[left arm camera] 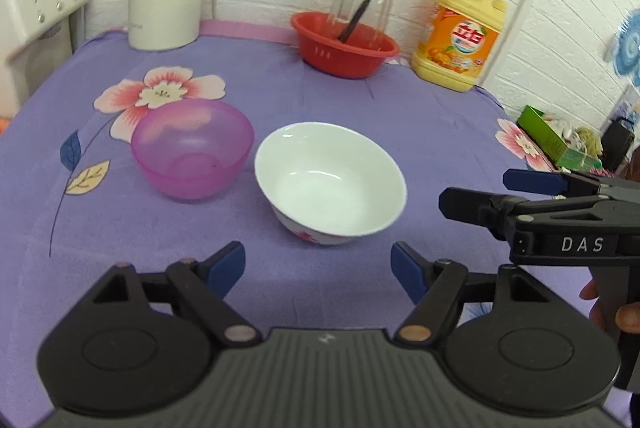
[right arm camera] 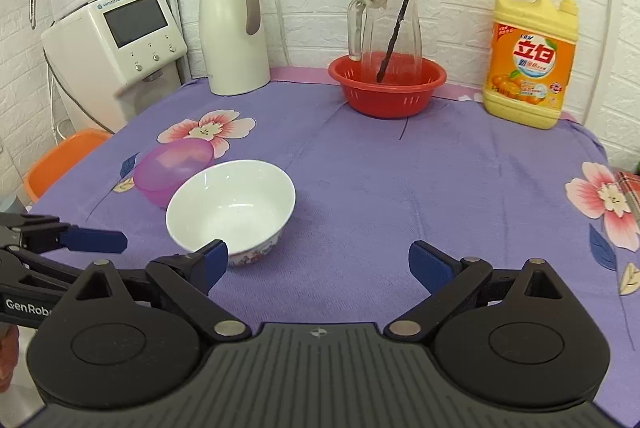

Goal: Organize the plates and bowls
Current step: 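Move the right tool to the white patterned bowl and close on its rim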

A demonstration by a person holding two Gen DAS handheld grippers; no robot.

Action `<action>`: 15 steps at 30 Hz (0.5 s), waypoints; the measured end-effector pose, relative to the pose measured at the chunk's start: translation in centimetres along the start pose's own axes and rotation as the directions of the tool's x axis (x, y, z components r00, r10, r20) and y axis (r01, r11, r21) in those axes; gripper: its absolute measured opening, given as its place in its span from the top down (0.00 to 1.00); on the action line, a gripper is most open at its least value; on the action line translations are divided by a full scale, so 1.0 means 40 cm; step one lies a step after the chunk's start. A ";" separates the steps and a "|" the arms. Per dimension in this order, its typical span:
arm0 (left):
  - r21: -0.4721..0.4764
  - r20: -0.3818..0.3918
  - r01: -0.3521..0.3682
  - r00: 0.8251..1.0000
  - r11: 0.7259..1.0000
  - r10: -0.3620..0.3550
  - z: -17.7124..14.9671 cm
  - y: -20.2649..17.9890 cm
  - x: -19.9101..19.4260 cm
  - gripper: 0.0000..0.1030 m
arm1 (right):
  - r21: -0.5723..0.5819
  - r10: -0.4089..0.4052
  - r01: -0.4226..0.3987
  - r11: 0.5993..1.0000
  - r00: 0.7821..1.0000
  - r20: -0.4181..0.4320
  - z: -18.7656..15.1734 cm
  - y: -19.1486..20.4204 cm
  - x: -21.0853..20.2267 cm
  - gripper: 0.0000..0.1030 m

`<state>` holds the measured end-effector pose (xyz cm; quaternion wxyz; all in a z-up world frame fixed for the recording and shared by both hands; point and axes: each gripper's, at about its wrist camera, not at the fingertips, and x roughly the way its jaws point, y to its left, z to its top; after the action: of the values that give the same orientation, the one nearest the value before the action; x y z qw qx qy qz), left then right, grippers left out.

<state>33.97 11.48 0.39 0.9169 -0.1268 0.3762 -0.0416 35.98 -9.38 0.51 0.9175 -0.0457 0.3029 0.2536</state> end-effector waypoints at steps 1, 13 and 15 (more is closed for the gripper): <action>-0.026 -0.005 0.006 1.000 1.000 -0.006 0.008 0.011 0.009 0.28 | 0.008 0.001 -0.001 1.000 1.000 -0.006 0.008 -0.003 0.015 0.00; -0.402 -0.058 0.004 0.998 0.916 -0.030 0.068 0.113 0.121 0.29 | -0.046 0.005 -0.009 0.999 0.996 -0.087 0.039 0.017 0.181 0.00; -0.414 -0.055 -0.028 0.998 0.910 0.006 0.072 0.117 0.129 0.30 | -0.064 0.012 -0.018 0.998 0.995 -0.099 0.037 0.026 0.203 0.00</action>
<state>39.56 15.71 -2.38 0.8594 -0.3139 0.4013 0.0438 41.85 -4.57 -2.92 0.8975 -0.0858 0.3399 0.2677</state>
